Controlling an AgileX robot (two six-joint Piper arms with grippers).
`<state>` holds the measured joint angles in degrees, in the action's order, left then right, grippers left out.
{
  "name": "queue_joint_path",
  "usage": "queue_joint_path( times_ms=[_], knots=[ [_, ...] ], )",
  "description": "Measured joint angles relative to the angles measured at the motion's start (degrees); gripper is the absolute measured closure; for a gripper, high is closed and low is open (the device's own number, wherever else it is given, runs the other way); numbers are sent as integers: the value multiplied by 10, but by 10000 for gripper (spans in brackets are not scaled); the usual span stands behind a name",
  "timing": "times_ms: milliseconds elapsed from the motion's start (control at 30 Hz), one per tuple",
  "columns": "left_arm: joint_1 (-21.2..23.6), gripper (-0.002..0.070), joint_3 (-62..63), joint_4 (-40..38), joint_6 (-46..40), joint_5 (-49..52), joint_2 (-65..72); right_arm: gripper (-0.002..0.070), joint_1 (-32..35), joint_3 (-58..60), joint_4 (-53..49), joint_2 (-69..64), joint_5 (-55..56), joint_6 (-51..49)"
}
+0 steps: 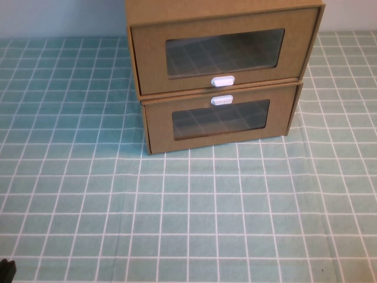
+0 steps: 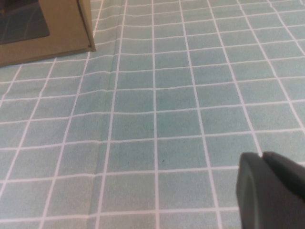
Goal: Open the shoe box
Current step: 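Pull the top drawer of the cardboard box fully open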
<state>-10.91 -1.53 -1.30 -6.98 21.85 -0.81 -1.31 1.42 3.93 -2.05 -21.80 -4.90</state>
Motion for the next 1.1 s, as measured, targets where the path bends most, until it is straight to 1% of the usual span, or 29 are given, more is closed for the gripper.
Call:
queue_joint_path(
  times_ms=[100, 200, 267, 467, 567, 733, 933, 1033, 1100],
  knots=[
    [0, 678, 0, 0, 0, 0, 0, 690, 0, 0, 0, 0, 1, 0],
    [0, 678, 0, 0, 0, 0, 0, 690, 0, 1, 1, 0, 34, 0],
    [0, 678, 0, 0, 0, 0, 0, 689, 0, 2, 16, 0, 93, 0],
    [0, 678, 0, 0, 0, 0, 0, 689, 0, 3, 79, 0, 319, 0],
    [0, 678, 0, 0, 0, 0, 0, 690, 0, 3, 86, 0, 395, 0],
    [0, 678, 0, 0, 0, 0, 0, 689, 0, 3, 94, 0, 470, -4],
    [0, 678, 0, 0, 0, 0, 0, 689, 0, 3, 93, 0, 601, -99],
    [0, 678, 0, 0, 0, 0, 0, 690, 0, 3, 53, 0, 658, -135],
    [0, 678, 0, 0, 0, 0, 0, 690, 0, 3, 11, 0, 677, -160]
  ],
)
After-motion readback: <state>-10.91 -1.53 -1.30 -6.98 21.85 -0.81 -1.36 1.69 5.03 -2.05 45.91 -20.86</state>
